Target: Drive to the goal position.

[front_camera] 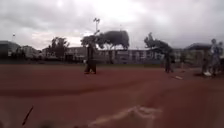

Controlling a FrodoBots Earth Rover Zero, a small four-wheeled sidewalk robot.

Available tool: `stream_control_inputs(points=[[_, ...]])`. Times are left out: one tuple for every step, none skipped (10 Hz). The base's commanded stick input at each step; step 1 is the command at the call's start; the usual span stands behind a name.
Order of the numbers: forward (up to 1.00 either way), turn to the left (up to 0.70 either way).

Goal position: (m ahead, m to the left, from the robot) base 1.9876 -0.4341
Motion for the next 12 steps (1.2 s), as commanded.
stream_control_inputs(points=[[0.7,0.0],[0.7,0.0],[0.7,0.0],[0.7,0.0],[0.7,0.0],[0.7,0.0],[0.7,0.0],[0.7,0.0],[0.7,0.0],[0.7,0.0],[0.7,0.0],[0.7,0.0]])
